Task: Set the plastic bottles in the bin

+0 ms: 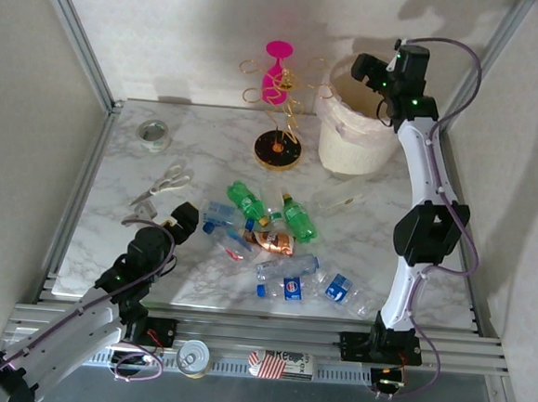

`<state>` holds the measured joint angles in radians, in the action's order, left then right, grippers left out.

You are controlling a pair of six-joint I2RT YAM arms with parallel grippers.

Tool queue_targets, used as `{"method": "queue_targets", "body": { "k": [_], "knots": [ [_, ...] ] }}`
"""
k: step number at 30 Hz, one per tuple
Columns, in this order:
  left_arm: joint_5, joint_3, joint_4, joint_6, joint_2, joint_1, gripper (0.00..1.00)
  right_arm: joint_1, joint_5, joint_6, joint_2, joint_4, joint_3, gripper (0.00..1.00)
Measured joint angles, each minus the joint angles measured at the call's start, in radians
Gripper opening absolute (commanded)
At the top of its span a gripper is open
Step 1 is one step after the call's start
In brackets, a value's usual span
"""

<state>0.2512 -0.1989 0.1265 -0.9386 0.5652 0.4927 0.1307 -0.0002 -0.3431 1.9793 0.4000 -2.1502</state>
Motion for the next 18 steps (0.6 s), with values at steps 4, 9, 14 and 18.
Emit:
{"method": "queue_targets", "body": {
  "k": [4, 9, 14, 18],
  "knots": [
    [0.0, 0.0, 0.003, -0.009, 0.037, -0.004, 0.99, 0.0, 0.003, 0.0, -0.187, -0.049, 0.168, 0.99],
    [-0.007, -0.023, -0.022, -0.018, 0.137, -0.003, 0.99, 0.0, 0.003, -0.005, -0.485, -0.161, 0.449, 0.99],
    [-0.013, -0.074, -0.045, -0.048, 0.222, 0.027, 1.0, 0.0, -0.013, -0.014, -0.729, -0.239, 0.7, 0.99],
    [0.023, -0.108, -0.081, -0.095, 0.271, 0.12, 1.0, 0.0, -0.063, -0.06, -0.887, -0.309, 0.938, 0.99]
  ]
}}
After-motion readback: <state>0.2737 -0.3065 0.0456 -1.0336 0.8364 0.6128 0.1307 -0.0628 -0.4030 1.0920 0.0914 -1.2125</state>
